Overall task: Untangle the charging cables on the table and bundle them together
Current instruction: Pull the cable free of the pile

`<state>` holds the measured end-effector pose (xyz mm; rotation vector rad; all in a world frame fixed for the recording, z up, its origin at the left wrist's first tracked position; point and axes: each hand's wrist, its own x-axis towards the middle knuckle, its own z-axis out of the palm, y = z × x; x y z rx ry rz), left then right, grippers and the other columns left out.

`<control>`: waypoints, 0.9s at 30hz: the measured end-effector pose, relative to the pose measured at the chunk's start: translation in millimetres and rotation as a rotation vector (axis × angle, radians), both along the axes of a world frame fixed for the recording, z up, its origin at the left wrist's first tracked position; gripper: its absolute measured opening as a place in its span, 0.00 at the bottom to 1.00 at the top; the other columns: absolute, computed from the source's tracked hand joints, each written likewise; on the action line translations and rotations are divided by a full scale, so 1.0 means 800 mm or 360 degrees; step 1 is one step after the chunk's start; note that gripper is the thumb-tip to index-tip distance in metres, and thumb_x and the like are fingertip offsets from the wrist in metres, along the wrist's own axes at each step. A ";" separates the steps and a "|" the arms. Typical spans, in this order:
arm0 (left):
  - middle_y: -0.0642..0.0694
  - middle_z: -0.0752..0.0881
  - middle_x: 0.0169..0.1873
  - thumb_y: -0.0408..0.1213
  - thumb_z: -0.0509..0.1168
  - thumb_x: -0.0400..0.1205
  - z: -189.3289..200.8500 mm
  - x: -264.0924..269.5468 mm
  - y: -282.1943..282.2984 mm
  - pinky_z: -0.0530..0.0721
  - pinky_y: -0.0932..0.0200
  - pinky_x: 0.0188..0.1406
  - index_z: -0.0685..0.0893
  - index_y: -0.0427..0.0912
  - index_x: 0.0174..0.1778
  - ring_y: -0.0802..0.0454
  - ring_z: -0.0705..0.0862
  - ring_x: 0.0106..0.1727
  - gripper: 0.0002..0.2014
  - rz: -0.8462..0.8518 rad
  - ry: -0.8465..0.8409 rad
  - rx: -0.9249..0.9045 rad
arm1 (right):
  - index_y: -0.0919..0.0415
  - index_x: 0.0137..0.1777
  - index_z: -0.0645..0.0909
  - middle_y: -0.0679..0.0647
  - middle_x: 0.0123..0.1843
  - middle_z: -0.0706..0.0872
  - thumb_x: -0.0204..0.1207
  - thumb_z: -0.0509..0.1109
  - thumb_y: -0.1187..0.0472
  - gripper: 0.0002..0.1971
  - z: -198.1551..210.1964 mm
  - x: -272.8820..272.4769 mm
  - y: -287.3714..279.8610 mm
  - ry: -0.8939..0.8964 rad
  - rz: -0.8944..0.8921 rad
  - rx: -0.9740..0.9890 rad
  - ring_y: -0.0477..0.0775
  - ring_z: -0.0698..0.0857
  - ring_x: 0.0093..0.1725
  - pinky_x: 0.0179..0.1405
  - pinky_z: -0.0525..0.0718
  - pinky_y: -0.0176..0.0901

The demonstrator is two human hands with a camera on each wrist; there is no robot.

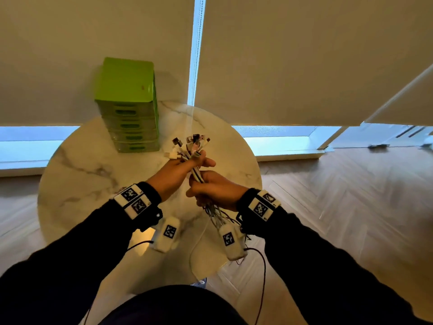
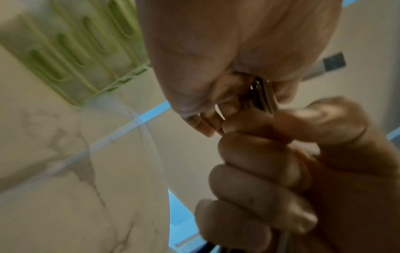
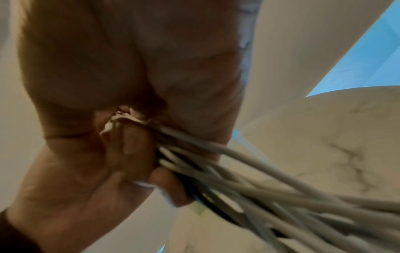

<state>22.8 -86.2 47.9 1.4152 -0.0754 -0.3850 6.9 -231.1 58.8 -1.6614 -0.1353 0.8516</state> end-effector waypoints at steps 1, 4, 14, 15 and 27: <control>0.48 0.92 0.54 0.49 0.65 0.85 -0.001 0.000 0.010 0.79 0.44 0.71 0.92 0.50 0.48 0.52 0.88 0.61 0.12 0.0057 -0.0012 -0.0066 | 0.59 0.33 0.72 0.54 0.27 0.71 0.78 0.69 0.68 0.14 0.002 0.003 0.010 -0.0058 0.0073 -0.0115 0.53 0.70 0.27 0.31 0.70 0.48; 0.47 0.93 0.50 0.40 0.70 0.79 0.004 0.003 0.041 0.78 0.48 0.67 0.92 0.51 0.46 0.49 0.87 0.62 0.06 0.0209 -0.0045 -0.0167 | 0.59 0.35 0.75 0.56 0.29 0.76 0.80 0.69 0.55 0.14 -0.001 0.015 0.047 -0.0177 0.0195 -0.0449 0.55 0.74 0.29 0.35 0.74 0.50; 0.42 0.86 0.64 0.61 0.73 0.76 -0.011 -0.034 0.166 0.82 0.52 0.61 0.78 0.41 0.73 0.51 0.85 0.65 0.36 0.0374 0.0013 -0.0556 | 0.55 0.31 0.66 0.47 0.22 0.66 0.86 0.61 0.60 0.19 0.023 0.011 0.171 -0.0201 0.0401 -0.0284 0.47 0.64 0.22 0.29 0.68 0.45; 0.41 0.85 0.66 0.62 0.77 0.72 -0.017 -0.044 0.174 0.85 0.55 0.57 0.72 0.37 0.78 0.51 0.86 0.63 0.46 0.0351 -0.0030 -0.0622 | 0.55 0.32 0.67 0.46 0.23 0.65 0.86 0.60 0.61 0.18 0.028 0.010 0.183 -0.0154 0.0407 -0.0217 0.46 0.64 0.22 0.28 0.66 0.44; 0.50 0.86 0.38 0.32 0.72 0.83 -0.058 -0.139 0.201 0.85 0.60 0.42 0.82 0.37 0.55 0.58 0.86 0.39 0.08 0.0277 0.0119 -0.0032 | 0.57 0.31 0.68 0.55 0.25 0.68 0.88 0.62 0.50 0.23 0.068 0.005 0.296 0.0001 0.0777 0.0002 0.59 0.79 0.30 0.48 0.87 0.61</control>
